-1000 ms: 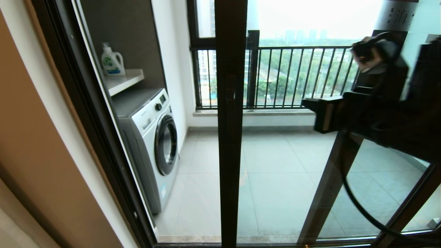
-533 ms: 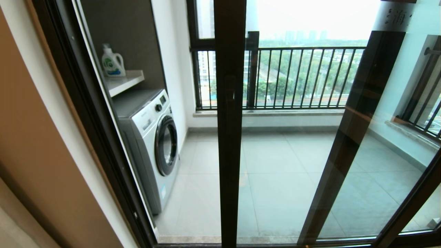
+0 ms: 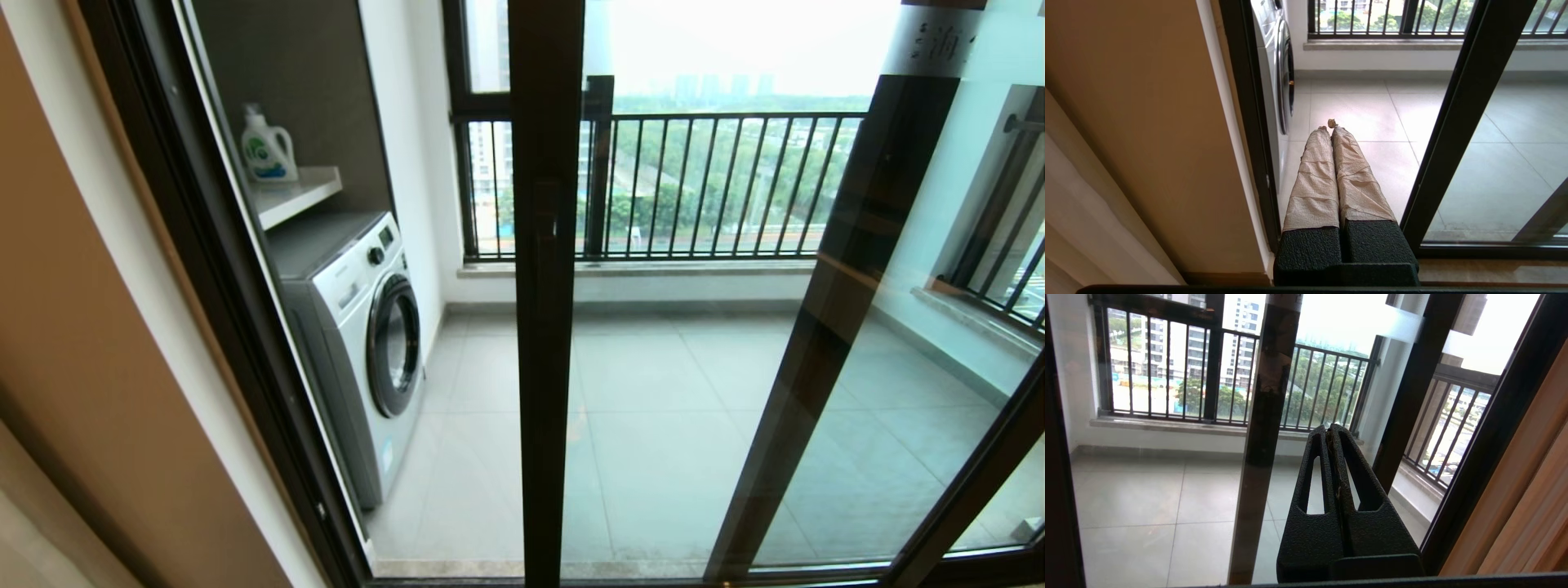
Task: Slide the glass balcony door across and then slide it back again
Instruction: Close the slid door
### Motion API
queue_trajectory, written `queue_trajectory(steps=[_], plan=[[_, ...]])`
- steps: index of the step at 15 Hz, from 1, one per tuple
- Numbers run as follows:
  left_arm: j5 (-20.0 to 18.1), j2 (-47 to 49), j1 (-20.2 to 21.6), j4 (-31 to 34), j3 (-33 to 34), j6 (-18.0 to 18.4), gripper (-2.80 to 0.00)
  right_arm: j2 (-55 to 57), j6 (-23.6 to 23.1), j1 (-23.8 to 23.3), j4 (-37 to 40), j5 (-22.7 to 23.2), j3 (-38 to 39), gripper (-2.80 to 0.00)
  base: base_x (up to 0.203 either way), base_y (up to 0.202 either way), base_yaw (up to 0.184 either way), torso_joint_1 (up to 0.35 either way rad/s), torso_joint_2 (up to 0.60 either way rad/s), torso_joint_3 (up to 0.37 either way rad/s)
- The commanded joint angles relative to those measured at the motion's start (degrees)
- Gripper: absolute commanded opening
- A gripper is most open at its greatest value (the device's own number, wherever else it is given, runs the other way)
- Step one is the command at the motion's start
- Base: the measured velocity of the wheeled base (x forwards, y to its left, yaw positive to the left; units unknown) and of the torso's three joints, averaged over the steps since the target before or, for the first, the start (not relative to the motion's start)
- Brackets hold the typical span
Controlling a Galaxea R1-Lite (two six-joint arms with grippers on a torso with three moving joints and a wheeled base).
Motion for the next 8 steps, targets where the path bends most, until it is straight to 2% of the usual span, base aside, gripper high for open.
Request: queue_trajectory(steps=[1,3,5,7,8], plan=[[0.0,0.1,0.0,0.0,0.0,0.0,-2.80,-9.8,0.4,-0.8,6.0,1.8,0.8,-2.80,0.000,0.000,0.000,0.000,0.00,0.000],[0.0,0.1,0.0,0.0,0.0,0.0,-2.80,-10.6,6.5,-0.9,9.8,4.7,3.2,-2.80,0.000,0.000,0.000,0.000,0.00,0.000],[0.0,0.1,0.0,0.0,0.0,0.0,-2.80,-10.6,8.4,-1.0,9.8,6.8,7.8,-2.80,0.000,0.000,0.000,0.000,0.00,0.000],[0.0,0.1,0.0,0.0,0.0,0.0,-2.80,-10.6,9.8,-1.0,5.4,9.7,15.3,-2.80,0.000,0.000,0.000,0.000,0.00,0.000],[0.0,0.1,0.0,0.1,0.0,0.0,-2.80,-10.5,10.1,-1.0,0.1,10.2,21.7,-2.80,0.000,0.000,0.000,0.000,0.00,0.000]])
